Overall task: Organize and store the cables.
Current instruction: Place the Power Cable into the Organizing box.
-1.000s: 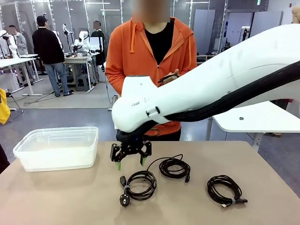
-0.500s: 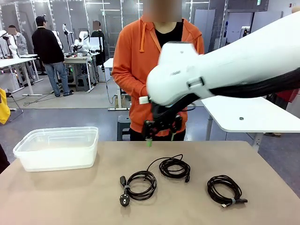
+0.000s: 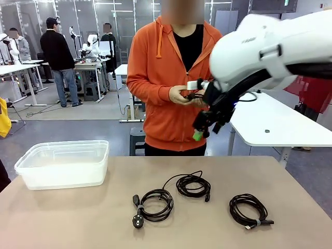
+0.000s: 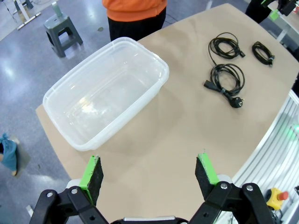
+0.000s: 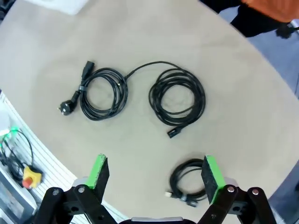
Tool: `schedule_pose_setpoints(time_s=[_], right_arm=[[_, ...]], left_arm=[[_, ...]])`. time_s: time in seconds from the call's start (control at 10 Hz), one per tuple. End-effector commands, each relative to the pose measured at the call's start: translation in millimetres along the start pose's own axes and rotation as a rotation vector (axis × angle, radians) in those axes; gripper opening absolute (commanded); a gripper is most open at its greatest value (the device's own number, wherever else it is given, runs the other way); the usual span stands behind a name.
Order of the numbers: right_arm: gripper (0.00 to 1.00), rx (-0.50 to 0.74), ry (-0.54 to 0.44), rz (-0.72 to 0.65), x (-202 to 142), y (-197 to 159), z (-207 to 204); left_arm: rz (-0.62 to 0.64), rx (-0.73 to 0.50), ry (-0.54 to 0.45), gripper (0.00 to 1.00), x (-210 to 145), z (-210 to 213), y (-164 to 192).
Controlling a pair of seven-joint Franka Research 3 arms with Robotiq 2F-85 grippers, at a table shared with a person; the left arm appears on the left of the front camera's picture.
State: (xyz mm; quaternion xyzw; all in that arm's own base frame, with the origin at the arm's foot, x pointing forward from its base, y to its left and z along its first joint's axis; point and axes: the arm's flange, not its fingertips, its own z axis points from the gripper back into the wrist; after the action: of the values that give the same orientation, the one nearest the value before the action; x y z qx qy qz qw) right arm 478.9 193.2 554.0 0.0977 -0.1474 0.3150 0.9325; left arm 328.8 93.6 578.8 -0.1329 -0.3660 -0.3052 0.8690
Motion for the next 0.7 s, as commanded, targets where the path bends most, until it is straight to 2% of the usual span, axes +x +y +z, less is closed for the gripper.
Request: schedule_pose_setpoints(time_s=[0.0, 0.4, 0.6], right_arm=[[1.0, 0.057, -0.038, 0.059, -22.4, -22.3, 16.2], [1.0, 0.13, -0.134, 0.223, -75.2, -68.1, 49.2], [1.0, 0.127, -0.198, 0.287, -101.9, -90.0, 55.3]], left_arm=[[-0.012, -0.007, 0.001, 1.0, -0.9, 0.2, -1.2], [-0.012, -0.007, 0.001, 1.0, -0.9, 0.2, -1.2], [-0.012, -0.007, 0.001, 1.0, -0.9, 0.2, -1.2]])
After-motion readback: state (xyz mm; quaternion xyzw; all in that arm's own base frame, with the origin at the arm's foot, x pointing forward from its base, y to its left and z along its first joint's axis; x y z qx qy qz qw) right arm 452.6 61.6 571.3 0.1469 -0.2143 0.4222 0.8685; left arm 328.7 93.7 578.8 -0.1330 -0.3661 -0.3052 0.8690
